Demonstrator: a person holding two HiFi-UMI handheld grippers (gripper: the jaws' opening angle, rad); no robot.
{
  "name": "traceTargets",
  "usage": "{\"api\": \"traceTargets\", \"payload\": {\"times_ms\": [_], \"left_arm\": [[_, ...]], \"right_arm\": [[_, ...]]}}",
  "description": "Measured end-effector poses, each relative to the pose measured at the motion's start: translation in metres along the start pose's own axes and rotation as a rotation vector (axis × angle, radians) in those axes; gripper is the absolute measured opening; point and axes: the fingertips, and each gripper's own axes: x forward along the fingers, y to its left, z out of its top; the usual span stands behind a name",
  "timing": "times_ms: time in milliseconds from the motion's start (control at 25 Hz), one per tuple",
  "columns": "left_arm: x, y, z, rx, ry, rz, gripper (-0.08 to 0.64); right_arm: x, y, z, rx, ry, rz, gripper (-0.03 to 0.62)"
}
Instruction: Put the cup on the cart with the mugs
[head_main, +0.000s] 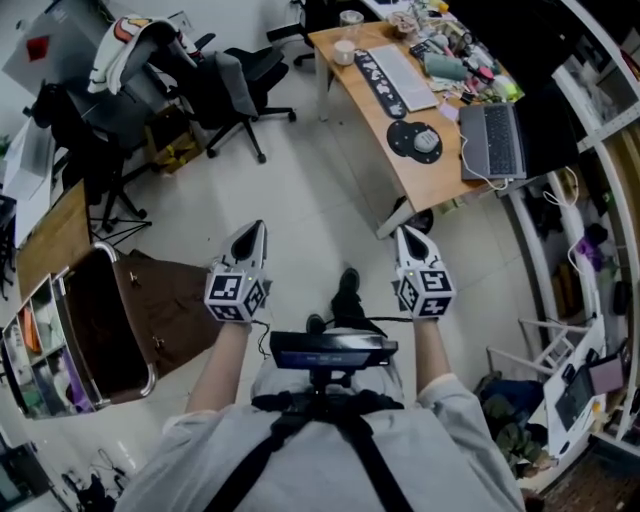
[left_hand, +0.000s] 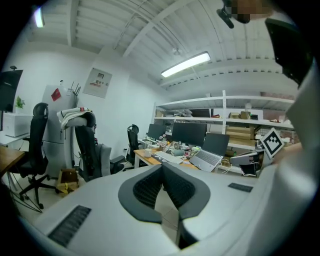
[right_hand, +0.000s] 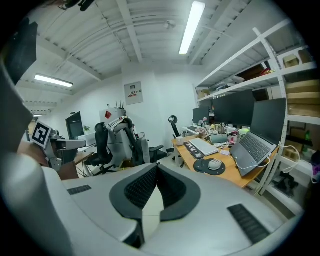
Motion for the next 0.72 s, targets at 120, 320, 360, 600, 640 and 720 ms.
{"api": "traceTargets", "payload": {"times_ms": [120, 320, 360, 600, 640, 720], "left_arm": [[0.027, 0.003, 0.005, -0.003, 0.008, 0.009, 0.003], [0.077, 0.009, 0.025, 0.022, 0.014, 0.026, 0.003], [0.087, 0.009, 0.029, 0.022, 0.014, 0.032, 0.003], [0.145, -0.001, 0.05, 0.025, 0.011, 0.035, 0.003], [0.154, -0.003, 0.053, 0.022, 0.008, 0.035, 0.003], [0.171, -0.005, 0.06, 0.016, 0.004, 0.033, 0.003]], "right_arm": [[0.026, -0.018, 0.006, 0.005, 0.005, 0.007, 0.003], [0.072, -0.042, 0.03, 0.013, 0.004, 0.047, 0.004], [0.08, -0.048, 0.035, 0.01, 0.001, 0.055, 0.003], [0.115, -0.09, 0.068, 0.01, -0.033, 0.085, 0.003], [0.121, -0.095, 0.071, 0.011, -0.034, 0.09, 0.004], [0.132, -0.104, 0.078, 0.005, -0.032, 0.093, 0.004]]}}
